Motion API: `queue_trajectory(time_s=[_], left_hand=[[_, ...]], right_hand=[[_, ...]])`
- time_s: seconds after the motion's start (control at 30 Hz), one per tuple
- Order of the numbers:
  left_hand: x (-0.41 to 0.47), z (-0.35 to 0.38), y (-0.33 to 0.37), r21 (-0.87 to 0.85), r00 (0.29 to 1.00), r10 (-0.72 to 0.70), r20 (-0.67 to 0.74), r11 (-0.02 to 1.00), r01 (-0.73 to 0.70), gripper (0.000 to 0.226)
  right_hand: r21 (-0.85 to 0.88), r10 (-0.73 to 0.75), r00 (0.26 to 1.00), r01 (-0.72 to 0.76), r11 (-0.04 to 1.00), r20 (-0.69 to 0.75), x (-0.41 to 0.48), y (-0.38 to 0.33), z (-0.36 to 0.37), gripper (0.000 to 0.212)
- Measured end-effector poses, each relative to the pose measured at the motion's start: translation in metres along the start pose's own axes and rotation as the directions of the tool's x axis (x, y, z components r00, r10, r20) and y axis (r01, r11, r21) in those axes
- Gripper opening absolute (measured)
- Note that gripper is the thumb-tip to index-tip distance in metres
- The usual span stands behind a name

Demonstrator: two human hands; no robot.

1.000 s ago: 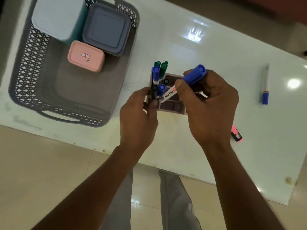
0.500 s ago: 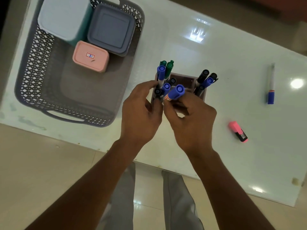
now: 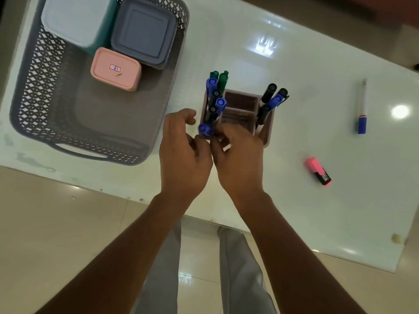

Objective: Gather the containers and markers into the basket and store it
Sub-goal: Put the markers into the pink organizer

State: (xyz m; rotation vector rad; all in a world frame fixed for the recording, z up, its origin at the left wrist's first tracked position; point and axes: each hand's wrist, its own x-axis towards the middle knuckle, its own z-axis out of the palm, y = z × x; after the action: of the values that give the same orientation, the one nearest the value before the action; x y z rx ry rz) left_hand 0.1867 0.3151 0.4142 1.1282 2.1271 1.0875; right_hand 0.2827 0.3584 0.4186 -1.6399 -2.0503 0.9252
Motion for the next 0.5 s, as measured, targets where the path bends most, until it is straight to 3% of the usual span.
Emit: queue_trajectory(time_s=[0.07,0.2,0.3,0.43,0.5], left_hand=[[-0.012,0.004,0.004,0.01,1.0,-0.008,-0.025,1.0,0.008,0.033],[-0.035,0.018,0.018,0.06,0.996,-0.027,-0.081,0.998,0.031,0.036],[-0.046,0.036,0.036,0.023,0.989,-0.078,-0.129,0.996,0.081,0.039],[-0.06,0.074,0.063,0.027,0.989,0.146,0.033,0.989,-0.147,0.014],[-0.059,0.098,0.077,0.001,0.967,0.197,0.158,0.98,-0.2,0.013]], right_hand=[[0.024,0.072,0.997,-0.072,0.997,0.036,-0.005,0.007,0.002,0.01],[0.14,0.126,0.989,-0.114,0.984,-0.082,-0.016,0.022,-0.012,0.013],[0.178,0.161,0.984,-0.147,0.973,-0.07,-0.026,0.042,-0.033,0.012],[0.219,0.189,0.979,-0.168,0.961,-0.079,-0.033,0.075,-0.063,0.009],[0.229,0.227,0.966,-0.194,0.954,-0.123,-0.034,0.099,-0.084,0.009]])
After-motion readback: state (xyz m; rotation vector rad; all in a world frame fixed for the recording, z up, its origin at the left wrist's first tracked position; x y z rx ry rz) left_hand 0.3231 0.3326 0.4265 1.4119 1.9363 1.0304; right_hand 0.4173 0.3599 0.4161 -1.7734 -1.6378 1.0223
